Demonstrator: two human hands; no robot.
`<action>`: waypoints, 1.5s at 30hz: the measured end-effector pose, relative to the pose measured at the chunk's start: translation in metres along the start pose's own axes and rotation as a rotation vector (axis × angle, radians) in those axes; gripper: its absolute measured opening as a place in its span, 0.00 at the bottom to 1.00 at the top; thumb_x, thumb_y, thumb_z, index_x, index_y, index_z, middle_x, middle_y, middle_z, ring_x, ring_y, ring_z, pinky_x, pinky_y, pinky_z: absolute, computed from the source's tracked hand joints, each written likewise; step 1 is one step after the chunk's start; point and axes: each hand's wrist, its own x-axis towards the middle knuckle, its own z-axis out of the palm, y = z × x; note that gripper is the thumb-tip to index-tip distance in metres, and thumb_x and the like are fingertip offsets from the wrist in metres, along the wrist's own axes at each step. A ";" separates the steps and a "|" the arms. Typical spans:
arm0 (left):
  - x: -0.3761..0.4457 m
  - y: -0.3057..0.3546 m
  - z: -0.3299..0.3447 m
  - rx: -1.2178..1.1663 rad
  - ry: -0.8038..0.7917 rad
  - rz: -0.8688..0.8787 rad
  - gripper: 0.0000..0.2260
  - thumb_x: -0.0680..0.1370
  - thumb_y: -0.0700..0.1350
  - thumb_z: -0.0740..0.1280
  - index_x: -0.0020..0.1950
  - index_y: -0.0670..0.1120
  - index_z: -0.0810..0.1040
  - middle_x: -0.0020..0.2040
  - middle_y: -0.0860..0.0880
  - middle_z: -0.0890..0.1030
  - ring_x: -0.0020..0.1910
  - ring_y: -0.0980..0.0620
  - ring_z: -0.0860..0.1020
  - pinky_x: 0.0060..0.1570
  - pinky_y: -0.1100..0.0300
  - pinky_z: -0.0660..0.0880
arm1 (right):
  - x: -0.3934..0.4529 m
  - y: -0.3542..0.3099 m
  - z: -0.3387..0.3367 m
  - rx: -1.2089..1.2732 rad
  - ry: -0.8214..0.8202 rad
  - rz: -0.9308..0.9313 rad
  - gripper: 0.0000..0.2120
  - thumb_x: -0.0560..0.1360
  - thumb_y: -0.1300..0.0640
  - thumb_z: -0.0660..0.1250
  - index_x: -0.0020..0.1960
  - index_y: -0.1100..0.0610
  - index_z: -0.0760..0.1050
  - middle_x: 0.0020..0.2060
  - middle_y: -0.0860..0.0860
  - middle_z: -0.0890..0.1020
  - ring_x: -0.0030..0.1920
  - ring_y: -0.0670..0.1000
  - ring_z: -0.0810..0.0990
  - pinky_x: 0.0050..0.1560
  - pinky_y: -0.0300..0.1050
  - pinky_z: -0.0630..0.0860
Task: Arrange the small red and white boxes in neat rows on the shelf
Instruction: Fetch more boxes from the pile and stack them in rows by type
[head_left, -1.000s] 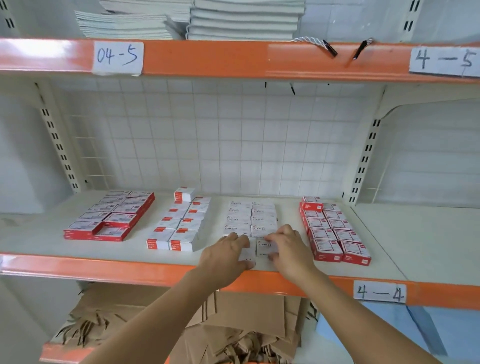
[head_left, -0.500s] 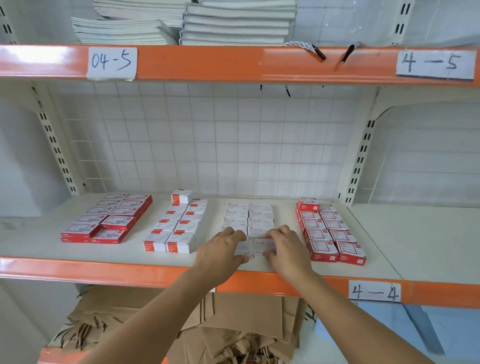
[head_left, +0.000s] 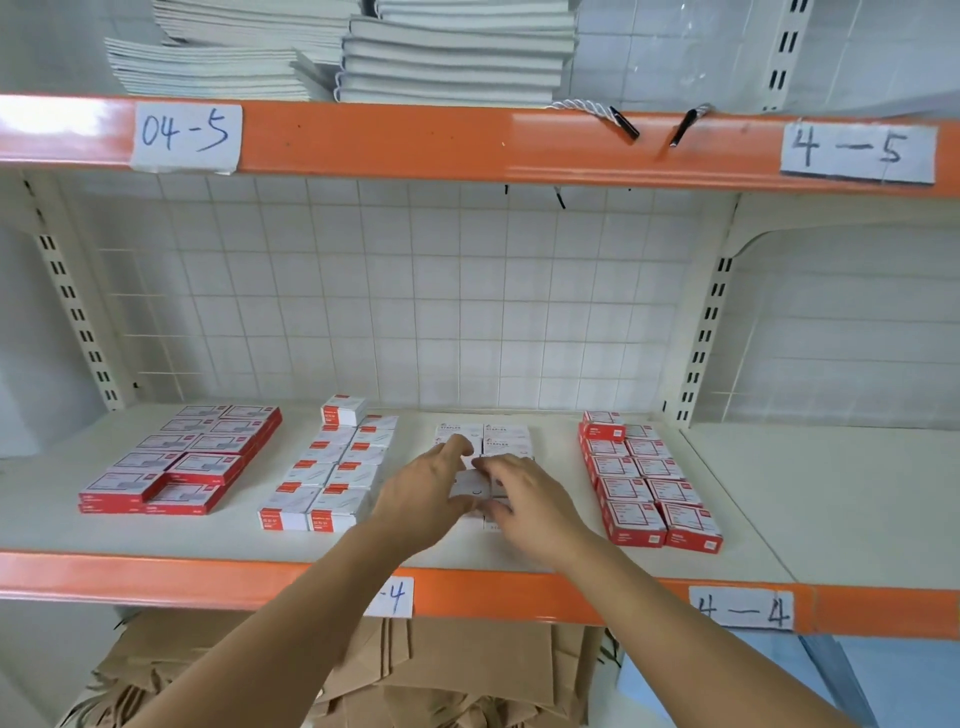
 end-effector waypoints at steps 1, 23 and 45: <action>0.004 -0.004 -0.001 -0.018 -0.003 0.006 0.22 0.75 0.50 0.69 0.64 0.49 0.65 0.59 0.51 0.76 0.54 0.51 0.76 0.48 0.56 0.75 | 0.005 0.001 0.001 0.013 0.018 0.012 0.19 0.77 0.56 0.64 0.68 0.53 0.69 0.62 0.47 0.75 0.62 0.50 0.70 0.56 0.46 0.70; 0.130 -0.072 0.008 -0.021 -0.161 -0.098 0.23 0.76 0.38 0.64 0.68 0.49 0.62 0.63 0.49 0.75 0.59 0.47 0.75 0.54 0.55 0.73 | 0.127 0.043 0.031 -0.141 0.044 0.276 0.18 0.78 0.57 0.61 0.67 0.48 0.70 0.59 0.49 0.79 0.63 0.53 0.70 0.60 0.47 0.65; 0.121 -0.064 0.005 0.133 -0.222 -0.003 0.28 0.76 0.39 0.64 0.73 0.50 0.60 0.67 0.47 0.69 0.65 0.47 0.68 0.61 0.51 0.70 | 0.080 0.056 0.000 -0.365 0.091 0.320 0.20 0.79 0.49 0.61 0.70 0.49 0.67 0.65 0.48 0.75 0.65 0.53 0.70 0.66 0.51 0.62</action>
